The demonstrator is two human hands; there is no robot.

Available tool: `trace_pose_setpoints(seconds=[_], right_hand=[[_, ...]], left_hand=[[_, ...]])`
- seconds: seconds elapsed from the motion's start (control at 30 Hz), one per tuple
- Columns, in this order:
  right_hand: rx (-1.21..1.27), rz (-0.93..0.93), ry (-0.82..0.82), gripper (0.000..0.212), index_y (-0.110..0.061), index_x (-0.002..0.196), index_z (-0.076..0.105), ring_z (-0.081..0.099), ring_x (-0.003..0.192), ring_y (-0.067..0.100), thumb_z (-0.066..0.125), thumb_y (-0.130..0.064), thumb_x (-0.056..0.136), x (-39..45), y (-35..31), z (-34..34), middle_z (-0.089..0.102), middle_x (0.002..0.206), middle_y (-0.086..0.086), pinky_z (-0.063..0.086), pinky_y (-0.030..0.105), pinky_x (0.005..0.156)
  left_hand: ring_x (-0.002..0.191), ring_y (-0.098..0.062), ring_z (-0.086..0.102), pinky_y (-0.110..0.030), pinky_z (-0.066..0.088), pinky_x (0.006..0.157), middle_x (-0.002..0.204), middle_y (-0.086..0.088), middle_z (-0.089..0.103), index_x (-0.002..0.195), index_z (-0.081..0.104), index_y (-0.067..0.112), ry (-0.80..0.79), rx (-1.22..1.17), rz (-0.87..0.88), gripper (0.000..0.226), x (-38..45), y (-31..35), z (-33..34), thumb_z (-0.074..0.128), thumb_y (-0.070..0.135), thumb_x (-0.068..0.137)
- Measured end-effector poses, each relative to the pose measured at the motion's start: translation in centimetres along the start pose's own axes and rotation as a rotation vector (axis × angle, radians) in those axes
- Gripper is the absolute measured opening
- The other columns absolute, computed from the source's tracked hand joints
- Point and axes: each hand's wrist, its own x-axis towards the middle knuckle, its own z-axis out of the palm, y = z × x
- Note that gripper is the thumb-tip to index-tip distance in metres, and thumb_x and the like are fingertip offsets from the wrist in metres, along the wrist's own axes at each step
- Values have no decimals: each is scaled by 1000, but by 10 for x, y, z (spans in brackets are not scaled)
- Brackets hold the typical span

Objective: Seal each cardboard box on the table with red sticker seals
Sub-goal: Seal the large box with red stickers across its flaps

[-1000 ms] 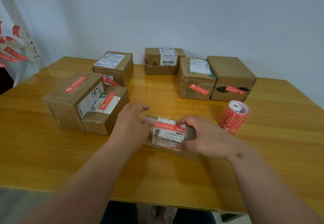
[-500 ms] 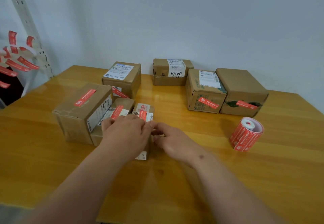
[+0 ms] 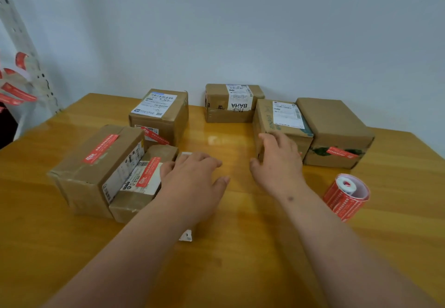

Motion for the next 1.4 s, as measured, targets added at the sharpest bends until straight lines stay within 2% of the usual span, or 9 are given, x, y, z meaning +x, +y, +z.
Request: trace_pose_setpoints(seconds=[0.2, 0.37, 0.5, 0.7, 0.8, 0.93, 1.07, 1.2, 1.4], right_hand=[[-183, 49, -97, 75, -25, 153, 9, -5, 149, 22, 50, -30, 91, 42, 24, 7, 1, 163, 1, -5, 51, 119], [-280, -29, 66, 49, -28, 141, 38, 33, 131, 27, 46, -31, 93, 57, 30, 1, 42, 137, 2, 7, 52, 113], [-271, -126, 79, 31, -31, 123, 59, 40, 122, 25, 48, -40, 95, 57, 30, -6, 49, 123, -1, 14, 48, 109], [-197, -310, 61, 26, -31, 115, 65, 47, 116, 22, 47, -37, 97, 28, 26, -18, 53, 114, -4, 6, 46, 110], [-155, -412, 69, 21, -30, 110, 68, 53, 108, 21, 53, -33, 95, 3, 26, -20, 56, 104, -5, 9, 47, 109], [-80, -516, 109, 20, -28, 106, 72, 58, 95, 24, 61, -26, 90, -26, 29, -28, 58, 94, -4, 35, 48, 97], [50, -548, 124, 22, -24, 106, 72, 56, 83, 19, 54, -30, 94, -45, 26, -56, 57, 88, -4, 48, 43, 78], [143, -504, 142, 21, -17, 94, 72, 55, 80, 16, 55, -28, 94, -62, 14, -91, 55, 85, -4, 48, 40, 70], [255, -341, -113, 23, -18, 92, 67, 54, 82, 5, 52, -34, 97, -76, -7, -148, 57, 87, -14, 42, 26, 72]], left_hand=[[137, -12, 27, -42, 9, 114, 145, 16, 37, 137, 44, 40, -42, -54, 22, 45, 19, 13, 5, 43, 54, 95], [136, -11, 30, -41, 9, 113, 144, 17, 38, 135, 47, 41, -35, -68, 25, 43, 28, 18, 13, 45, 53, 94], [134, -10, 33, -41, 10, 114, 142, 17, 41, 132, 50, 41, -17, -101, 24, 41, 31, 21, 18, 48, 53, 93], [133, -11, 37, -47, 21, 115, 142, 15, 43, 135, 46, 39, 34, -184, 28, 43, 22, 26, 17, 52, 45, 94], [135, -12, 35, -45, 31, 113, 148, 12, 38, 144, 35, 37, 39, -249, 57, 56, 12, 28, 16, 57, 38, 92], [136, -13, 33, -30, 31, 106, 152, 13, 28, 150, 19, 38, -43, -312, 121, 80, -9, 35, 12, 66, 30, 87], [135, -9, 33, -36, 35, 110, 150, 16, 31, 150, 8, 42, -131, -383, 185, 100, -33, 45, 5, 76, 35, 77], [132, -6, 37, -34, 38, 105, 144, 21, 35, 148, 10, 51, -71, -521, 213, 107, -50, 47, -5, 81, 48, 68], [141, 8, 9, -20, 22, 111, 150, 33, 6, 146, -13, 51, -79, -522, 409, 141, -75, 52, -30, 87, 54, 47]])
